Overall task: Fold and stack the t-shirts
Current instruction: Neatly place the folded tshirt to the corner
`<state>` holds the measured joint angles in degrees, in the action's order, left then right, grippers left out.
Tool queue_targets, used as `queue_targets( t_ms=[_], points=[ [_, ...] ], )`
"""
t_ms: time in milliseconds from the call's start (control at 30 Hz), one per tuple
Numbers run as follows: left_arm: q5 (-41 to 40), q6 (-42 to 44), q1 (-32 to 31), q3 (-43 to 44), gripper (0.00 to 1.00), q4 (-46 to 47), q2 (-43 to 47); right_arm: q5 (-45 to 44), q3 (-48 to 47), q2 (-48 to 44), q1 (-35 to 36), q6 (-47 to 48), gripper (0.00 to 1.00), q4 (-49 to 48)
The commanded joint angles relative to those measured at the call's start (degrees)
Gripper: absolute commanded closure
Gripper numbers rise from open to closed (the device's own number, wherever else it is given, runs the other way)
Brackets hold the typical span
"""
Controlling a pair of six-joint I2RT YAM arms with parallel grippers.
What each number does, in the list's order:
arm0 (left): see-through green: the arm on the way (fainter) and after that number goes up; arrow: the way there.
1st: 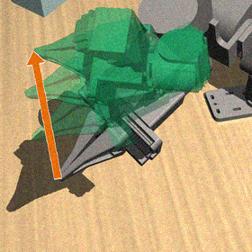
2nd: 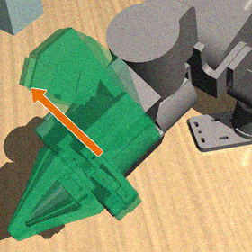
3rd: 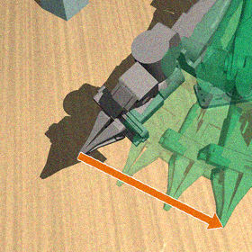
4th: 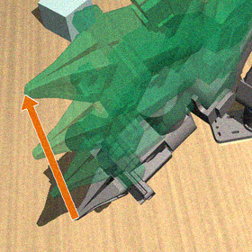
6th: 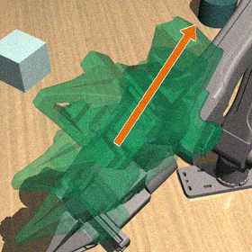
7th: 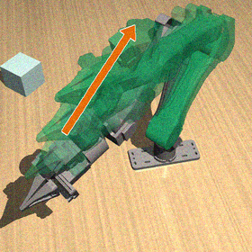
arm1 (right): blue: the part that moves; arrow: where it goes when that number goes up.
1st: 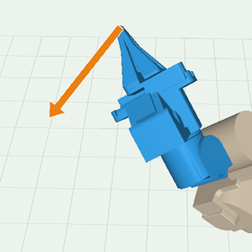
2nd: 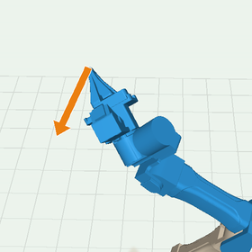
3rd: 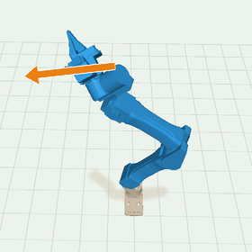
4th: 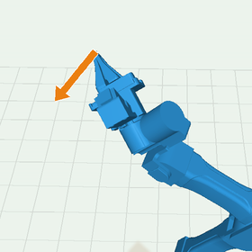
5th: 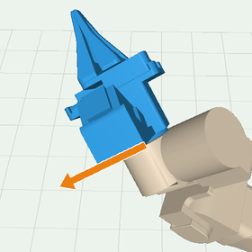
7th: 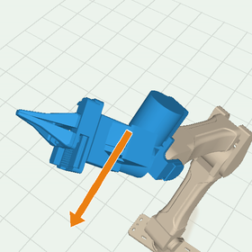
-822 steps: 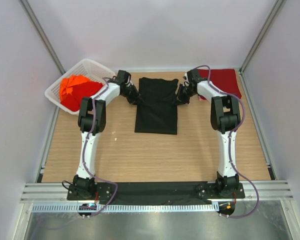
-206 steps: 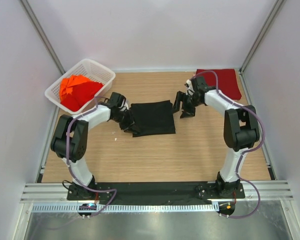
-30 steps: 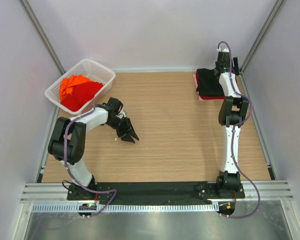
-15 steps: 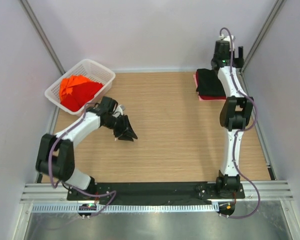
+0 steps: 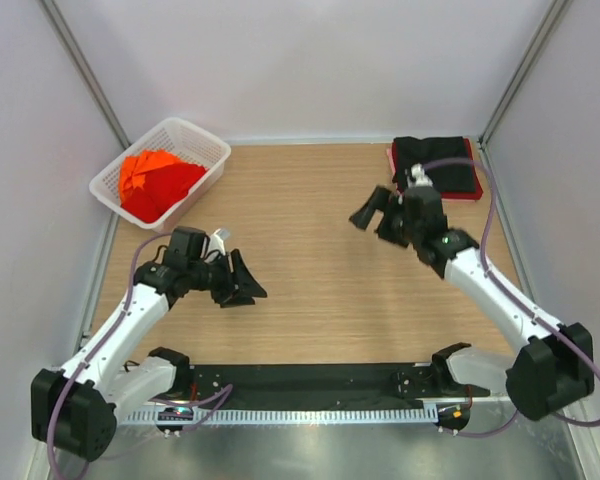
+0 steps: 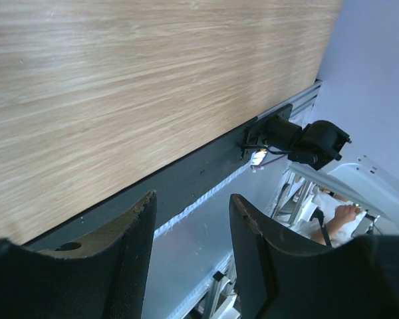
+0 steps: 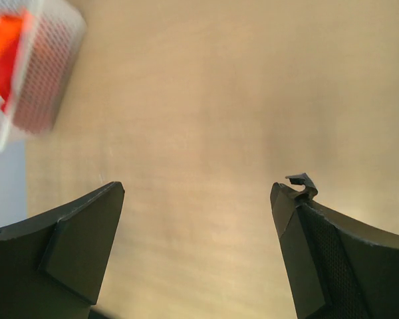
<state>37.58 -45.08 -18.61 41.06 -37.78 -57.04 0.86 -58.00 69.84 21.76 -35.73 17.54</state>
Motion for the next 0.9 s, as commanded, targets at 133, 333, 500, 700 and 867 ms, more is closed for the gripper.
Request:
queue_targets(
  t_ms=[133, 333, 500, 700, 867],
  points=[
    [0.39, -6.68, 0.33, -6.68, 0.44, 5.61, 9.12, 13.99, 30.91, -29.47, 0.48, -23.59, 0.00, -2.99],
    [3.63, -14.49, 0.24, -18.72, 0.38, 16.32, 16.93, 19.17, 46.90, -50.99, 0.48, -35.19, 0.00, 3.28],
    [4.69, -22.75, 0.24, -27.42, 0.27, 24.77, 28.54, 21.28, 53.86, -60.34, 0.39, -37.75, 0.00, 6.89],
    [5.83, -37.08, 0.24, -39.90, 0.22, 31.63, 46.37, 19.97, 55.97, -63.34, 0.39, -34.50, 0.00, 11.20],
    [7.67, -40.97, 0.24, -43.61, 0.15, 29.95, 58.02, 24.96, 60.01, -63.25, 0.48, -35.91, 0.00, 1.73]
  ],
)
